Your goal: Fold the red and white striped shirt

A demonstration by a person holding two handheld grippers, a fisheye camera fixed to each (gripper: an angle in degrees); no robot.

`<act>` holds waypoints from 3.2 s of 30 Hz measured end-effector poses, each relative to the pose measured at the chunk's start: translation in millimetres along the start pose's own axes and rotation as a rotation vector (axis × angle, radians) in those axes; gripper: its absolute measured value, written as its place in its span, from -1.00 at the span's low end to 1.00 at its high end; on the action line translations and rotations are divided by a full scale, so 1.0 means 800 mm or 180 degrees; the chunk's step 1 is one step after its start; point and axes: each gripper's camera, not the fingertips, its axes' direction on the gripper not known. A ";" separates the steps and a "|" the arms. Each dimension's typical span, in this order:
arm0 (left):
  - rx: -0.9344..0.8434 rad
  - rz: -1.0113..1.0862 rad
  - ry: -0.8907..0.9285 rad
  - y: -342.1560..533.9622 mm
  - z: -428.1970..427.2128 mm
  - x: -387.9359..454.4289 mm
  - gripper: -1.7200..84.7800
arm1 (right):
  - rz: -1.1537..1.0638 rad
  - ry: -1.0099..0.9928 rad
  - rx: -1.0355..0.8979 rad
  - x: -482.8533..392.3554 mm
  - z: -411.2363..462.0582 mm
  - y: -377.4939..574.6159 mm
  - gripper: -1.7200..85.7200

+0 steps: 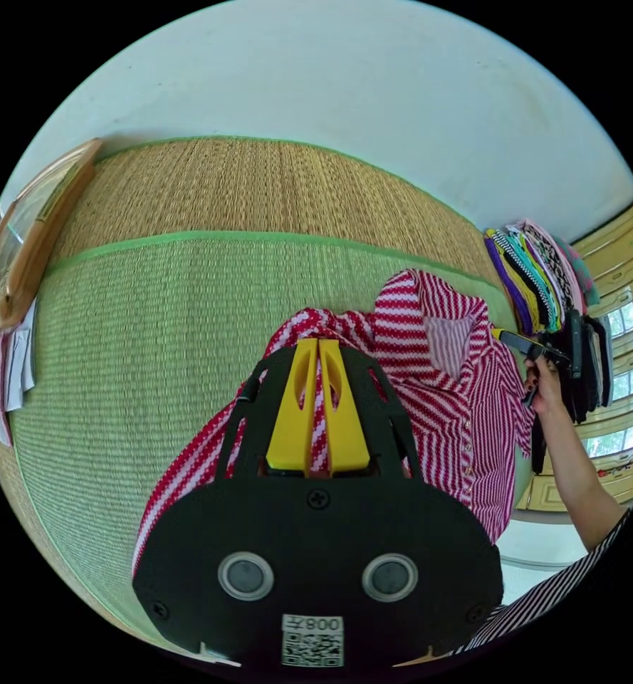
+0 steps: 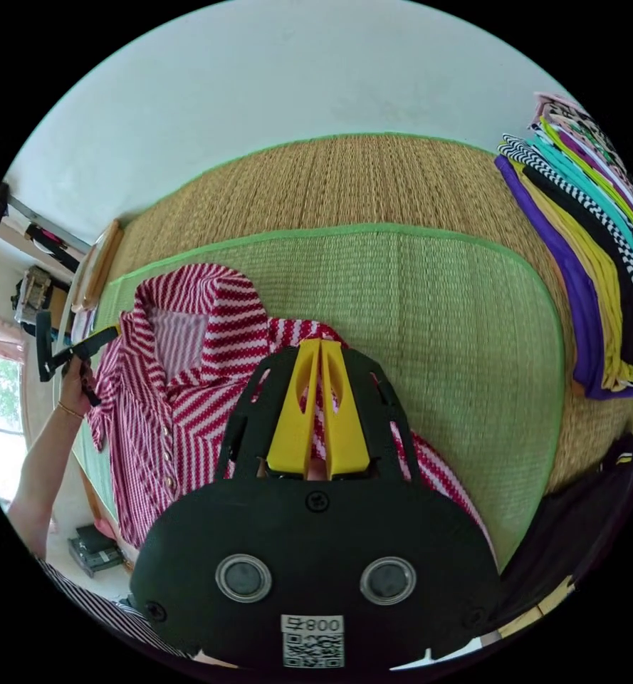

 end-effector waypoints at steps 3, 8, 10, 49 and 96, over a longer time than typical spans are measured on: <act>0.0051 -0.0052 0.0002 -0.001 0.000 -0.008 -0.96 | 0.0063 -0.0108 0.0014 0.006 0.000 -0.011 -0.96; 0.0236 -0.0057 0.0218 0.083 -0.039 -0.031 -0.96 | -0.0061 -0.0238 0.0153 0.002 -0.028 0.027 -0.96; 0.0205 -0.0157 0.0016 0.128 -0.054 -0.046 -0.96 | -0.0109 -0.0299 0.0233 0.003 -0.047 0.064 -0.96; -0.0612 -0.0202 0.0381 0.357 0.181 0.017 -0.96 | -0.0313 -0.0380 -0.0363 -0.128 -0.101 0.371 -0.96; -0.0849 0.3397 0.1455 0.283 0.829 0.705 -0.77 | 0.1701 0.0274 0.1097 0.146 -0.296 0.532 -0.84</act>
